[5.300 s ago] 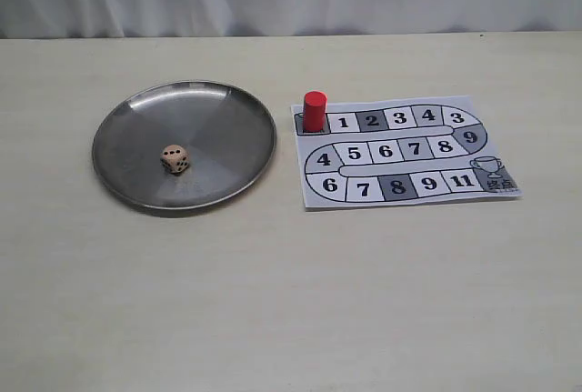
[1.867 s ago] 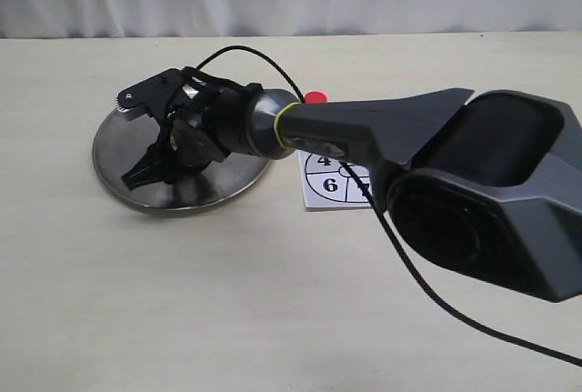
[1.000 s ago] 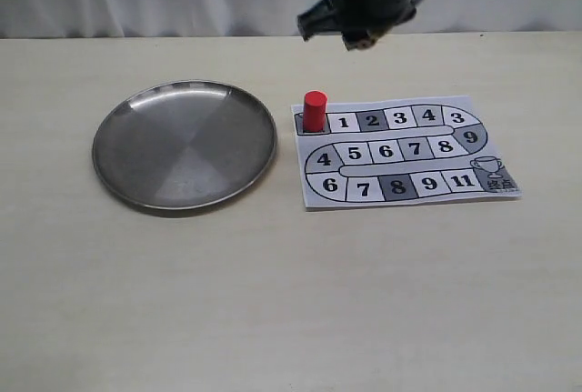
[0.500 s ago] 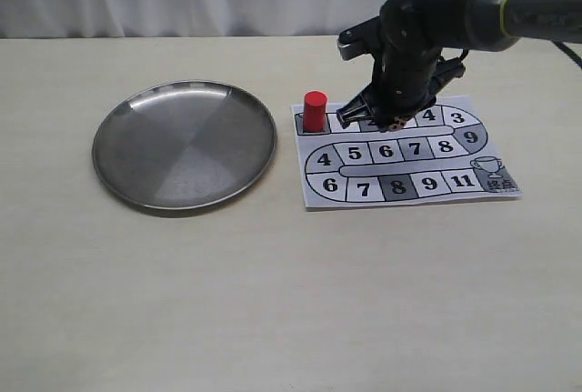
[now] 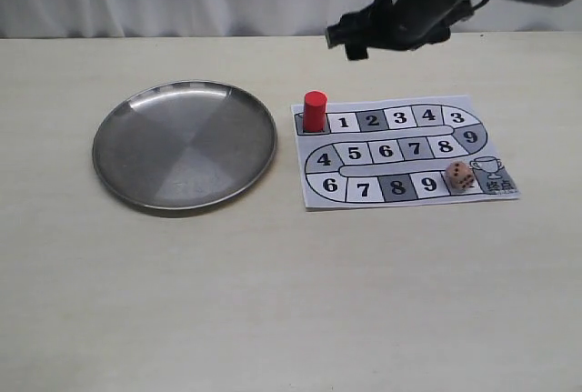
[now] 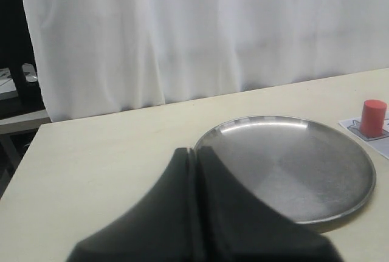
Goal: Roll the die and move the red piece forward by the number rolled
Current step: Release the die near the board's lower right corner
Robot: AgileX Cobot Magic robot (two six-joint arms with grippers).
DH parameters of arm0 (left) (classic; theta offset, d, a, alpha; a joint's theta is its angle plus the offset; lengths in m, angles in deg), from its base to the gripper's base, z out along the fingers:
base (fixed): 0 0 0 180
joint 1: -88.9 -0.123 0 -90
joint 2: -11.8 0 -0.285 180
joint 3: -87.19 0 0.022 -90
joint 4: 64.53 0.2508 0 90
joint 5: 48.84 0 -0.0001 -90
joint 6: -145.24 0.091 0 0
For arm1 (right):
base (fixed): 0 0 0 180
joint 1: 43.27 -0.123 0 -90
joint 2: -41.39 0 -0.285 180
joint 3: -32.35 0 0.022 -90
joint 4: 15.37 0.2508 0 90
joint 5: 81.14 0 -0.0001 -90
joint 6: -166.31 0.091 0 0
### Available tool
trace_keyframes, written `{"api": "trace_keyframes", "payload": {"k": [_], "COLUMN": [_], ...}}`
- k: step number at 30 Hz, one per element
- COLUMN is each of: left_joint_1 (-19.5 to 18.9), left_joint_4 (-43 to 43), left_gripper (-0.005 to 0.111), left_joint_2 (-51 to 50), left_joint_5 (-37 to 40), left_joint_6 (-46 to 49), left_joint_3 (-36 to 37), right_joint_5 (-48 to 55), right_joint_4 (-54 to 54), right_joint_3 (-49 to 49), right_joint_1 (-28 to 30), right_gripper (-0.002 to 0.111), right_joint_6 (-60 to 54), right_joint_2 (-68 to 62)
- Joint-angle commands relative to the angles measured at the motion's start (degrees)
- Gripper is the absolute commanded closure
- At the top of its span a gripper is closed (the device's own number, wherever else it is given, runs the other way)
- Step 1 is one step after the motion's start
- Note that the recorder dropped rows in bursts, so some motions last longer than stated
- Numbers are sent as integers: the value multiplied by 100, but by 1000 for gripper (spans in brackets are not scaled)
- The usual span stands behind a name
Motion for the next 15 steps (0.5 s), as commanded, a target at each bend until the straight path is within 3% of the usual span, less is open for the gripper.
{"api": "trace_keyframes", "payload": {"k": [1,5,15], "left_joint_1": [14,14,14], "left_joint_4": [1,1,1], "left_gripper": [107,107,107], "left_joint_2": [6,6,6], "left_joint_5": [-51,-51,-51], "left_joint_6": [-5,-5,-5], "left_joint_3": [10,10,10], "right_joint_5": [139,447,926], "right_joint_4": [-165,-380,-568], "right_joint_3": [-14,53,682], "right_joint_1": [2,2,478], "right_gripper": [64,102,104], "right_joint_6": [34,23,23], "right_joint_2": [749,1250,2185]}}
